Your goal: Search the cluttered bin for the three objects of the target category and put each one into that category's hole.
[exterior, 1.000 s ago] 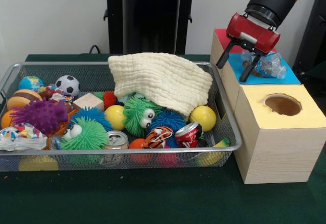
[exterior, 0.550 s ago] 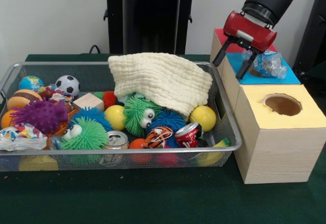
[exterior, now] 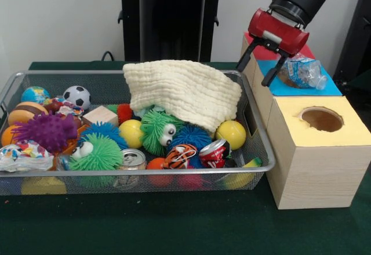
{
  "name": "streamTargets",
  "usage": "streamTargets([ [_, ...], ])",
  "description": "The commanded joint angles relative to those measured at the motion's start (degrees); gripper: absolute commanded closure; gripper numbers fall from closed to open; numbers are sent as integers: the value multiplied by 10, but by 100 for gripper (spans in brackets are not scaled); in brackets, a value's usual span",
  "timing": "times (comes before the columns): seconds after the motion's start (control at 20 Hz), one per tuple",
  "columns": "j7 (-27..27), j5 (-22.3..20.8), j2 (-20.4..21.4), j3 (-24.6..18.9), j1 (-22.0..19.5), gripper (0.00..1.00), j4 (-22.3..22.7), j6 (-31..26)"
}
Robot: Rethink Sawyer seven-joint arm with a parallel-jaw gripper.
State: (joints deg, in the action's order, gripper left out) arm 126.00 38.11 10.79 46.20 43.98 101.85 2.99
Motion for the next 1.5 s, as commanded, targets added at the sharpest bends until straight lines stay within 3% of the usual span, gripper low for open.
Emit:
streamTargets([
  [0.05, 114, -10, 23, -103, -23, 0, 26, 15],
  [0.25, 85, -26, 52, -88, -25, 0, 30, -23],
  [0.65, 56, -34, 69, -59, -20, 0, 20, -85],
  [0.95, 57, -34, 68, -53, -17, 0, 19, -88],
  [1.5, 46, -41, 53, -17, -8, 0, -12, -148],
])
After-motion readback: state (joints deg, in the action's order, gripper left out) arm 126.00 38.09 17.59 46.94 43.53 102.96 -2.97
